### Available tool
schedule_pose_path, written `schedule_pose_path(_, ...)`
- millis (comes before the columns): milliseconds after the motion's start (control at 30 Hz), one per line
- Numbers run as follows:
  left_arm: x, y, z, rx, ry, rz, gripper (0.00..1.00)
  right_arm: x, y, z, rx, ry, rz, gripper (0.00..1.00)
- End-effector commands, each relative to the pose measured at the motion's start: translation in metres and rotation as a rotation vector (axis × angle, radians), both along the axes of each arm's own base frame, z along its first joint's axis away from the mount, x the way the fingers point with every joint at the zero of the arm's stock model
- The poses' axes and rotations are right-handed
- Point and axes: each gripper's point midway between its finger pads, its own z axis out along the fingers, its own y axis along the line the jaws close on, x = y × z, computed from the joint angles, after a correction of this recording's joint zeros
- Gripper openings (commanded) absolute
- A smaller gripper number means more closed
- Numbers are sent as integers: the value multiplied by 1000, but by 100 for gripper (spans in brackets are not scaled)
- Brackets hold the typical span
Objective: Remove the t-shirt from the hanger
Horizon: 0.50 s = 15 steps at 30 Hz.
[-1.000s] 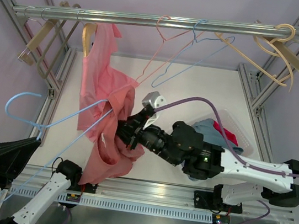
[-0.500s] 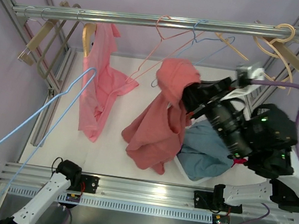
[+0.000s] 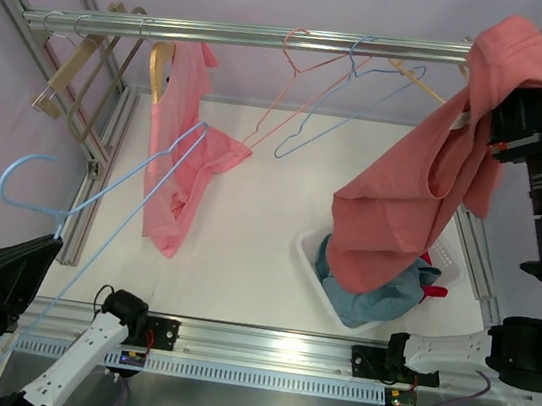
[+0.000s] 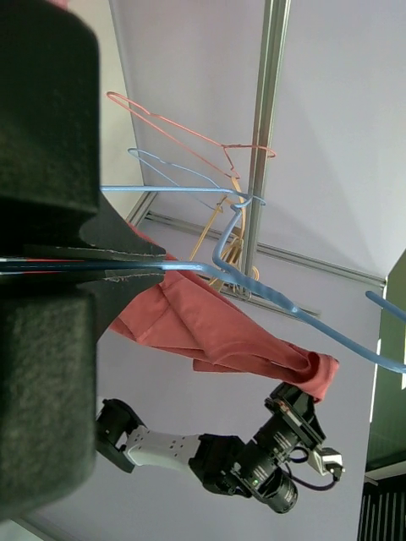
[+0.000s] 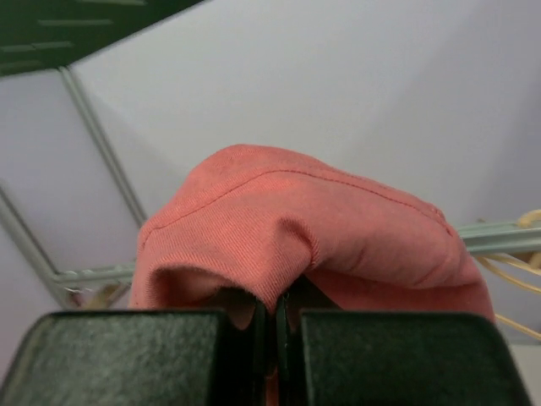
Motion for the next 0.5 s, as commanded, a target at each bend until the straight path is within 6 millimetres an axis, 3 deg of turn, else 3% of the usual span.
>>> schedule_pose_path(0,16,-2,4,1,3,23,0,21,13,-42,-155,59,-128,0)
schedule_pose_path(33,17,-2,3,3,7,23,0,31,28,-68,-211,89,-144,0)
schedule_pose_path(100,18,-3,0,7,9,24,0,40,10,-93,-167,135,-180,0)
schedule_pose_path(133,20,-3,-1,10,15,26,0,52,22,-127,-225,180,-192,0)
schedule_pose_path(167,20,-3,-2,10,15,26,0,55,6,-143,-216,201,-226,0)
schedule_pose_path(200,22,-4,-3,11,19,26,0,58,6,-161,-176,233,-230,0)
schedule_pose_path(233,25,-5,-5,12,27,29,0,69,13,-210,-233,303,-272,0)
schedule_pose_path(300,30,-6,-7,20,37,35,0,68,7,-249,-105,359,-280,0)
schedule_pose_path(333,35,-7,-10,23,50,41,0,72,14,-299,-127,425,-292,0)
schedule_pose_path(367,38,-7,-11,27,54,44,0,69,11,-327,-128,473,-302,0)
schedule_pose_path(400,44,-9,-11,32,67,47,0,65,8,-362,-6,533,-300,0)
schedule_pose_path(467,52,-11,-14,42,84,54,0,53,-3,-406,68,619,-305,0)
